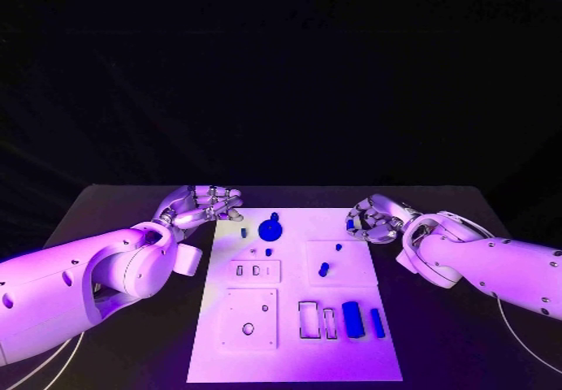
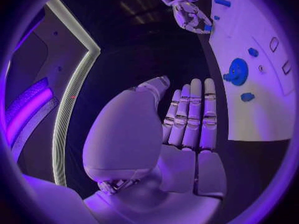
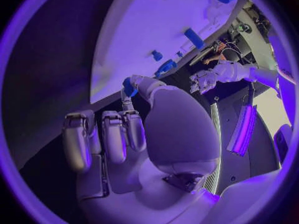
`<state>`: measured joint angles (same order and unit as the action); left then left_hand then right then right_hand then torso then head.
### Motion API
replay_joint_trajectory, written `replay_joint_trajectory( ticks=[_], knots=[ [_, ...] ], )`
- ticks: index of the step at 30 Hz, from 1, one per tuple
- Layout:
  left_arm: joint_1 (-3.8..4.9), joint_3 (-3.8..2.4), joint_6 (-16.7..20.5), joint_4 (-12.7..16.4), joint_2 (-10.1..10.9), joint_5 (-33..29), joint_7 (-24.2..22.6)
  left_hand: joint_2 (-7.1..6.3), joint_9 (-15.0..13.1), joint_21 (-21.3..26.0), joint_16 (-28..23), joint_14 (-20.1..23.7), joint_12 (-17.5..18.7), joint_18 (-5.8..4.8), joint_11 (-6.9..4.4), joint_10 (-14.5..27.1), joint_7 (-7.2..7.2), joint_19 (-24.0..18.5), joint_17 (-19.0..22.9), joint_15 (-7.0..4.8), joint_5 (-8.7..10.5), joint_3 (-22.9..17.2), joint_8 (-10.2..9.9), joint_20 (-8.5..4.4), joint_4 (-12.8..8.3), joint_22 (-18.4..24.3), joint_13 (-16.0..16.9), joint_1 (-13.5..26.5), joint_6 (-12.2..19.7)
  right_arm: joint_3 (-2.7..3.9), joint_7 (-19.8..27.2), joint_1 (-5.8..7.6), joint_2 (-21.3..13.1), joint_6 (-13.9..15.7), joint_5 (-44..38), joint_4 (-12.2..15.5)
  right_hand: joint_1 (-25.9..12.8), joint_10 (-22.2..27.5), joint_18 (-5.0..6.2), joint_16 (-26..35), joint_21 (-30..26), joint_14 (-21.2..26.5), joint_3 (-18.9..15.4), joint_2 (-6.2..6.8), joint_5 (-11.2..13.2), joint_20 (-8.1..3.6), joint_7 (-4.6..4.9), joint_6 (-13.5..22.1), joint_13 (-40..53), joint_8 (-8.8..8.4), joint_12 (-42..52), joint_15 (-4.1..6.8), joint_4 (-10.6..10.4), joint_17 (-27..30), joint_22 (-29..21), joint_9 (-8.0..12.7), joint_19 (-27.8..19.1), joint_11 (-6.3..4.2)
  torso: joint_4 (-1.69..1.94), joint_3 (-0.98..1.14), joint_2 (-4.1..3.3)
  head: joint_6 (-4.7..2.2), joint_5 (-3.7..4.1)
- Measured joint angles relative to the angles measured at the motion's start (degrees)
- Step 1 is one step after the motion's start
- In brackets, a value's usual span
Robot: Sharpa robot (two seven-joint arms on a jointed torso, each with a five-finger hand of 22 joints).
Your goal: Assemble the parts on the task board
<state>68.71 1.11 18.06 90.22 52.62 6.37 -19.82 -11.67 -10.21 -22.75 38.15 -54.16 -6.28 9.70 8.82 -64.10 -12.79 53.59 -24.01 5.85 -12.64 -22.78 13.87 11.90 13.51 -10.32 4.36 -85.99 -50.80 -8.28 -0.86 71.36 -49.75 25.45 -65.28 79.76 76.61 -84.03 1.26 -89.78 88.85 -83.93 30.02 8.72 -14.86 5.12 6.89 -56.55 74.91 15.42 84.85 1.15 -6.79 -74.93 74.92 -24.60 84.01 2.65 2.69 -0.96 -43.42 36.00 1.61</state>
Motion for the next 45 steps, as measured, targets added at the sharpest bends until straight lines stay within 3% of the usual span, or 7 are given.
replay_joint_trajectory(
  ticks=[11, 18, 25, 31, 45],
  knots=[
    [0.0, 0.06, -0.1, -0.9, -0.4, 0.0, 0.1, 0.0, -0.1, 0.0, 0.0, 0.2, 0.0, -0.01, 0.0, 0.0, 0.0, -0.4, 0.0, -0.21, 0.0, -0.2, 0.0, -0.01, -0.2, 0.0, 0.0, 0.0, 0.0, 0.08, -9.2, 1.83, 2.0, 1.9, -2.1, 9.6, -0.5, 0.0, 0.0, 0.0, 0.0, 0.0, 0.2, -0.54, 0.0, 0.0, -0.03, 0.4, 0.0, 0.0, -0.6, 0.0, -0.1, 0.0, 0.0, 0.0, 0.0, 0.0, -0.01, -0.14, 0.45, 0.35, -0.09],
    [0.0, 0.1, -0.1, -1.9, -0.9, 0.0, 0.2, 0.0, -0.1, -0.3, 0.0, 0.2, 0.0, 0.0, 0.0, 0.0, 0.0, -0.4, 0.0, -0.21, 0.0, -0.2, 0.0, -0.02, -0.2, -0.1, 0.0, 0.0, 0.0, 0.05, -14.0, 1.55, 7.0, 2.2, -4.1, 12.1, -0.8, 0.0, 0.0, 0.0, 0.0, 0.0, 0.2, -0.75, 0.1, 0.01, 0.09, 0.7, 0.0, 0.0, -0.6, 0.0, -0.1, 0.0, 0.0, 0.0, 0.0, 0.0, -0.11, -0.29, 1.04, 1.19, -0.91],
    [0.0, 0.16, -0.1, -3.6, -2.0, -0.2, 0.3, 0.0, 0.0, -0.3, 0.0, 0.2, 0.0, 0.0, 0.0, 0.0, 0.0, -0.4, 0.0, -0.21, 0.0, -0.2, 0.0, -0.03, -0.2, -0.1, 0.0, 0.0, 0.0, -0.28, -17.3, -0.13, 12.0, 2.2, -6.8, 12.2, -0.8, 0.0, 0.0, 0.2, 0.0, 0.0, 0.6, -0.75, 0.3, 0.01, 0.1, 0.9, 0.0, 0.0, -0.6, -0.01, 0.3, 0.0, 0.0, 0.0, 0.0, 0.01, -0.24, -0.5, 1.79, 2.18, -2.07],
    [0.01, 0.22, -0.1, -4.4, -2.7, -0.4, 0.5, 0.0, -0.1, -0.3, 0.0, 0.2, 0.0, 0.0, 0.0, 0.0, 0.0, -0.4, 0.0, -0.21, 0.0, -0.2, 0.0, -0.02, -0.2, -0.1, 0.0, 0.0, 0.0, -0.49, -19.4, -2.03, 15.5, 2.2, -9.5, 11.6, -0.8, 0.0, 0.0, 0.2, 0.0, 0.0, 0.6, -0.74, 0.3, 0.01, 0.09, 0.9, 0.0, 0.0, -0.6, -0.01, 0.3, 0.0, 0.0, 0.0, 0.0, 0.01, -0.21, -0.71, 2.21, 2.81, -2.55],
    [0.01, 0.26, -0.1, -4.5, -3.0, -0.7, 0.9, -0.01, -0.1, -0.3, 0.0, 0.2, 0.0, 0.0, 0.0, 0.0, 0.0, -0.4, 0.0, -0.2, 0.0, -0.2, 0.0, -0.03, -0.2, -0.1, 0.0, 0.0, 0.0, -0.86, -23.0, -4.55, 18.9, 2.2, -13.4, 9.5, -1.2, 0.0, 0.0, 0.2, 0.2, 0.0, 0.6, -0.66, 0.1, 0.01, -0.01, 1.0, 0.0, 0.01, -0.6, -0.01, 0.3, 0.0, 0.0, 0.0, 0.0, 0.01, -0.14, -0.69, 2.25, 3.25, -2.94]
  ],
)
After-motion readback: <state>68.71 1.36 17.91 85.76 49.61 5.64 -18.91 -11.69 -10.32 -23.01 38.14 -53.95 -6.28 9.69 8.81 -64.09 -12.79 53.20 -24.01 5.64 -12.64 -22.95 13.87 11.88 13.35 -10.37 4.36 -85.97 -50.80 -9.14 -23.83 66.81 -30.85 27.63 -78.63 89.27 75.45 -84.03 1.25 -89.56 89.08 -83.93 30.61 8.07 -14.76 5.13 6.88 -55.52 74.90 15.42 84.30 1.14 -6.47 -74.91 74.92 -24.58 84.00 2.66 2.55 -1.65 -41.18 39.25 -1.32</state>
